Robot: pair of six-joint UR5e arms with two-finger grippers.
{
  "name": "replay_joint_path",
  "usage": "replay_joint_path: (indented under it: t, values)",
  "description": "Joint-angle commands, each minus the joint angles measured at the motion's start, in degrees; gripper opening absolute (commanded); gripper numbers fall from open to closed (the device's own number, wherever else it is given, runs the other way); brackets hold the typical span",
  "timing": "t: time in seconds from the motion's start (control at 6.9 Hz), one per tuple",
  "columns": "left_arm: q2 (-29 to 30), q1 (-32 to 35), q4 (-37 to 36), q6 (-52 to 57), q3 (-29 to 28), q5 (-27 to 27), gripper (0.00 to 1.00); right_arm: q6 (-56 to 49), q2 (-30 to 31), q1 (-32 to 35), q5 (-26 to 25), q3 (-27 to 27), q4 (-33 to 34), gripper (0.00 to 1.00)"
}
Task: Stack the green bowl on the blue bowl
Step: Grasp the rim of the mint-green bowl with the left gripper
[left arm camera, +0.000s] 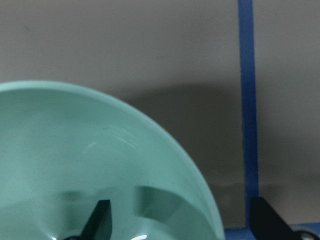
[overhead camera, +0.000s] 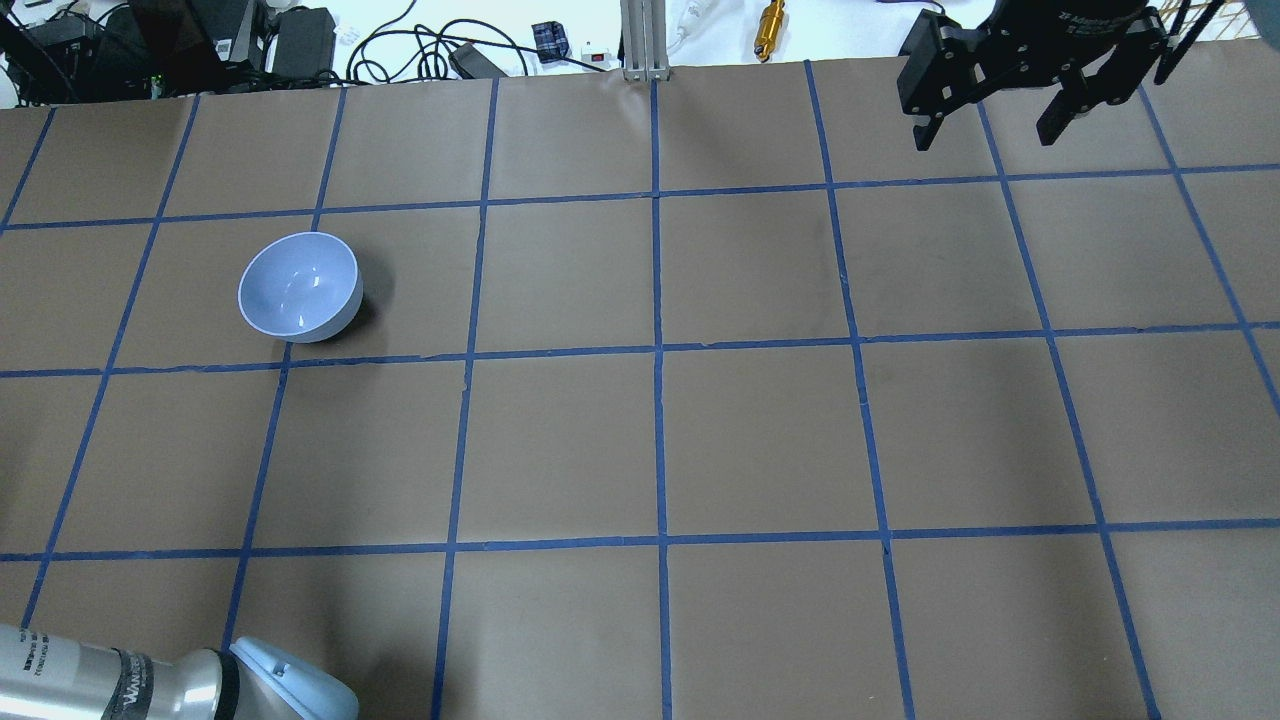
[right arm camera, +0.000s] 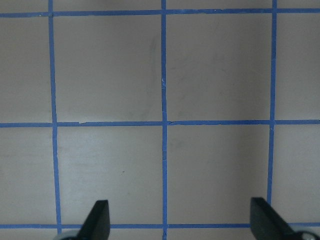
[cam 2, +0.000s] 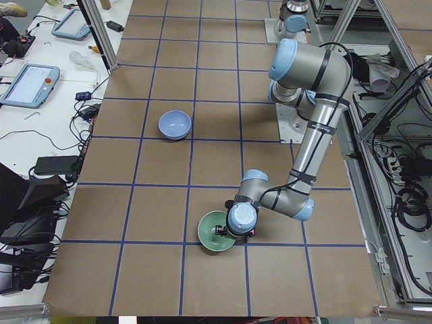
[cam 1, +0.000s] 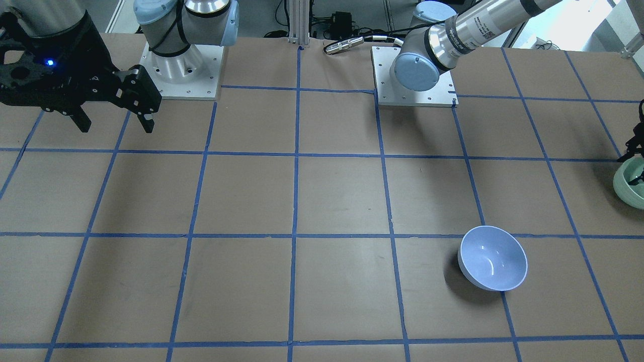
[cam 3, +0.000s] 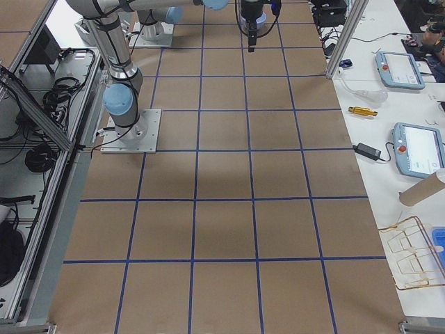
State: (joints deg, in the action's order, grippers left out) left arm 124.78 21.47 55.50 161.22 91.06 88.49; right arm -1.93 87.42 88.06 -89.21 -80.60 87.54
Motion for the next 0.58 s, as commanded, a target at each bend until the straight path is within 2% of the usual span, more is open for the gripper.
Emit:
replay_joint_path:
  t: [0.0,0.43]
  values:
    - [-0.06,-0.03,-1.79,0.32,0.35,-0.16,0.0,0.0,-0.06,0.0,0.0,0.0,0.0,1.0]
    - [-1.28,0.06,-1.89,-0.2,0.18,-0.16,0.0,0.0,0.03,0.0,0.0,0.0,0.0,1.0]
